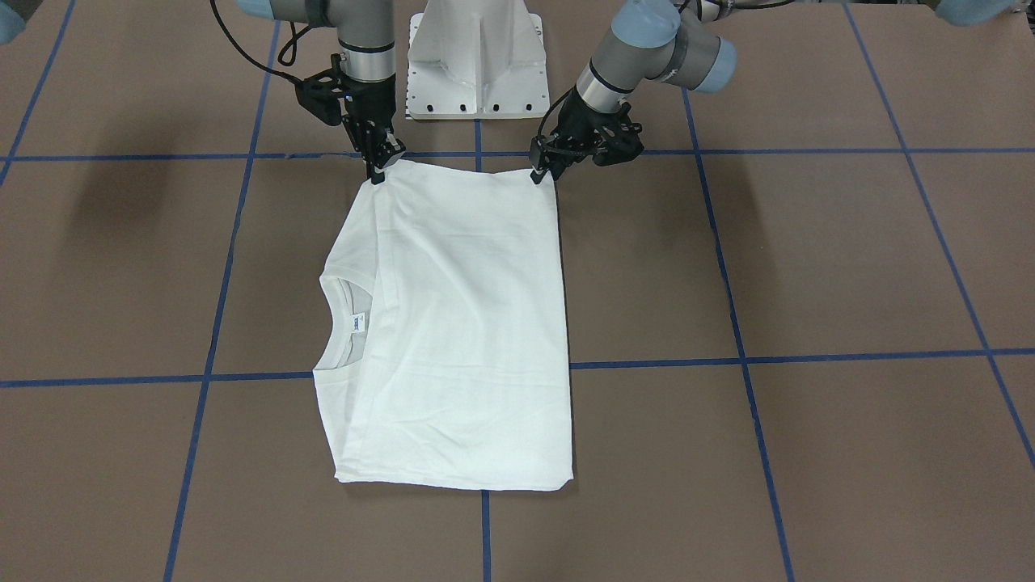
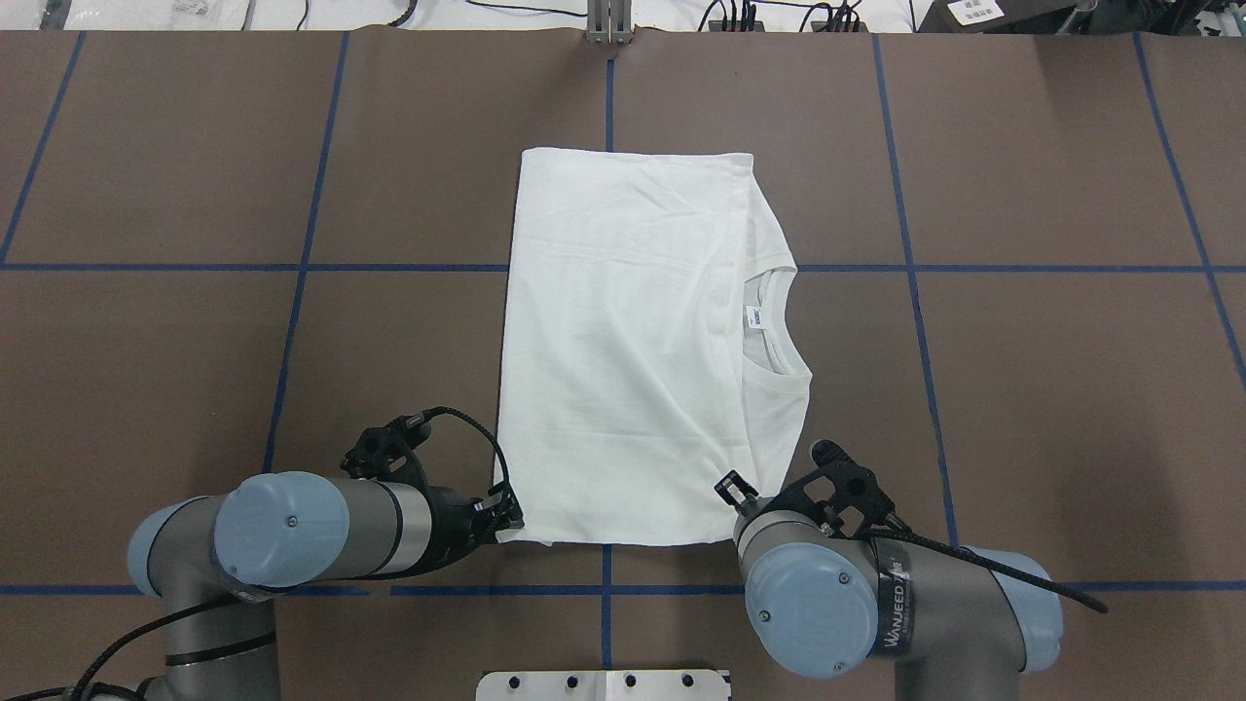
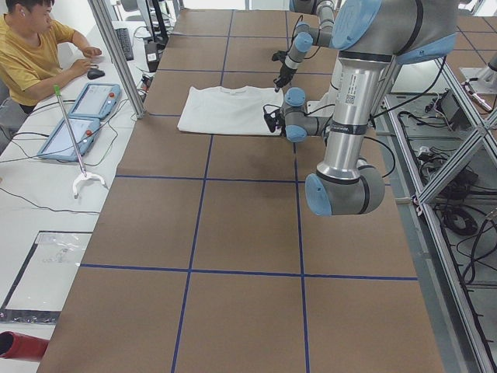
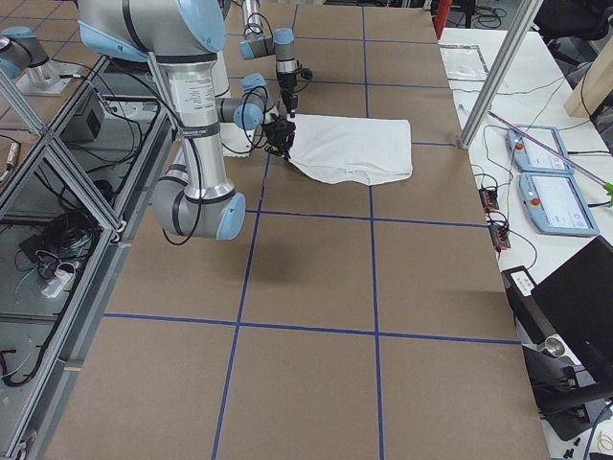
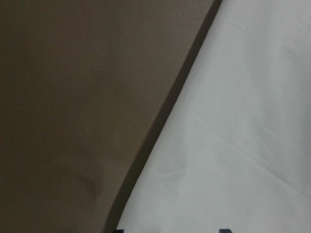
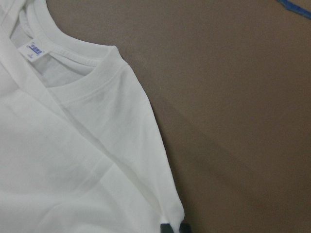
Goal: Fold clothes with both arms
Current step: 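Move the left gripper to the shirt corner nearest the robot, then grasp the near edge with both grippers and fold it over the far half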
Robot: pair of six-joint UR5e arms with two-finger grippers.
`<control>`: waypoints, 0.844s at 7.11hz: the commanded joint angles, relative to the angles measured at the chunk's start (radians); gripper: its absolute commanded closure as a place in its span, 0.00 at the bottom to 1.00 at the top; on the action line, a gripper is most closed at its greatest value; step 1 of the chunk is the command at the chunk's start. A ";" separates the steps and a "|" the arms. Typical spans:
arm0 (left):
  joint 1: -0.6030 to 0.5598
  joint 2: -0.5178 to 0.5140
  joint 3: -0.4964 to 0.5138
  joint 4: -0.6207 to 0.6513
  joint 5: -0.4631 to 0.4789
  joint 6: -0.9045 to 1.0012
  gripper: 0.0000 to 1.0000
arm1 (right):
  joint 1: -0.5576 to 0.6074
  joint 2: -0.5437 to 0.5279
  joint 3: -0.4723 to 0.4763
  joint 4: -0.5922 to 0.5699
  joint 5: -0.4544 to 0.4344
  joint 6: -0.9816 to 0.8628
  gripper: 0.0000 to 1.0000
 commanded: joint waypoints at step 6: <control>0.091 0.013 -0.448 0.194 0.006 -0.155 1.00 | -0.029 -0.128 0.327 -0.010 0.035 0.003 1.00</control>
